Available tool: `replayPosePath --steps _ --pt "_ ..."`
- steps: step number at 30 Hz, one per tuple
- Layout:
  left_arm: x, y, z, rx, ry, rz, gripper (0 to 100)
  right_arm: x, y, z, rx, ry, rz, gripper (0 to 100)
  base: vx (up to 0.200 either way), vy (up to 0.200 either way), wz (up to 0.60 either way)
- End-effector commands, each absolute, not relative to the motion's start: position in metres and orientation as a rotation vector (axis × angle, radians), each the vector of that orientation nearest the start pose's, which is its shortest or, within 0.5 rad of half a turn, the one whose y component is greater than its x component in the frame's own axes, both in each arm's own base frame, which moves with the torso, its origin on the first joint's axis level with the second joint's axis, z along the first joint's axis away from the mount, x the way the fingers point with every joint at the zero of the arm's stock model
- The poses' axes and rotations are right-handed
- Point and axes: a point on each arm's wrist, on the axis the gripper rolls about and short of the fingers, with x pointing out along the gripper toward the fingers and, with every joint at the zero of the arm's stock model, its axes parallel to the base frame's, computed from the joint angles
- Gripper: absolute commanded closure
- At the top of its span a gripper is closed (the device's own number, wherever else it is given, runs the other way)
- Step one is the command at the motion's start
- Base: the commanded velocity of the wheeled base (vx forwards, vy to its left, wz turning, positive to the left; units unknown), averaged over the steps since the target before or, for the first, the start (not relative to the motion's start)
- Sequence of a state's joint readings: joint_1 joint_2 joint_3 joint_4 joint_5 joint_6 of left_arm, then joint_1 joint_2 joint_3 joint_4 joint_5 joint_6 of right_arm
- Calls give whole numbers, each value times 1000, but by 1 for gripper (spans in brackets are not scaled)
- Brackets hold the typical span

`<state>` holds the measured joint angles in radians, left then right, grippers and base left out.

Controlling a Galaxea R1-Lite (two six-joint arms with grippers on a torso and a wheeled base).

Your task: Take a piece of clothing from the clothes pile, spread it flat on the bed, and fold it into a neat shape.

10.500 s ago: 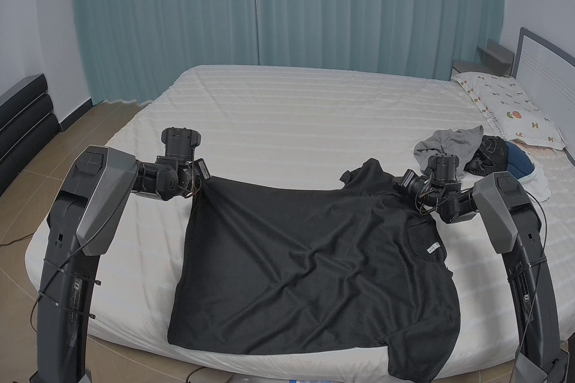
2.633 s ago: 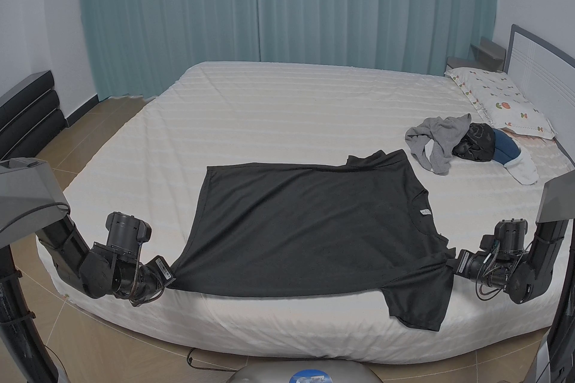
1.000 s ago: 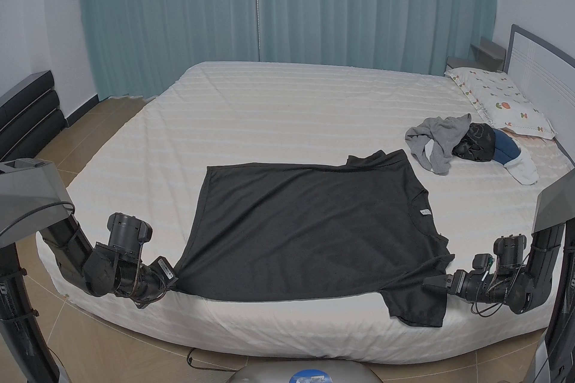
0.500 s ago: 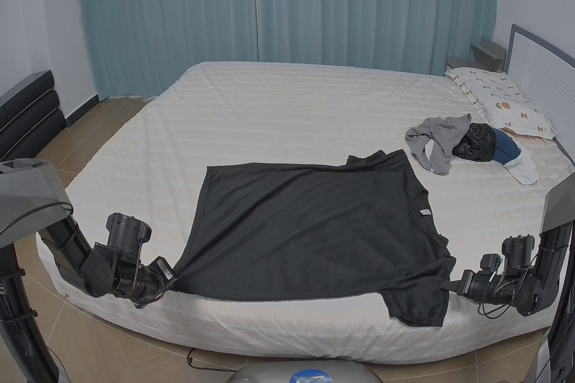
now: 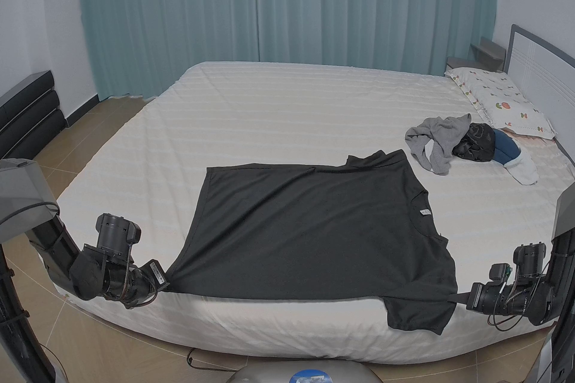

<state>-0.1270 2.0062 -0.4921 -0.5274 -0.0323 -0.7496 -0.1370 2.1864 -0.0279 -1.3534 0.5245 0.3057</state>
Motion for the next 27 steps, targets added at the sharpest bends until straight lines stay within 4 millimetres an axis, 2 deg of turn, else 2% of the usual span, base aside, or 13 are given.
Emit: replayPosePath --steps 1,14,27 --pt "262 -33 19 -628 985 232 100 200 -18 -12 548 834 238 100 0 0 0" --pt "252 -31 16 -557 1004 227 100 183 -17 -12 463 962 272 100 0 0 0" --pt "225 -28 14 -401 1072 160 100 170 -15 -5 396 1011 309 100 0 0 0"
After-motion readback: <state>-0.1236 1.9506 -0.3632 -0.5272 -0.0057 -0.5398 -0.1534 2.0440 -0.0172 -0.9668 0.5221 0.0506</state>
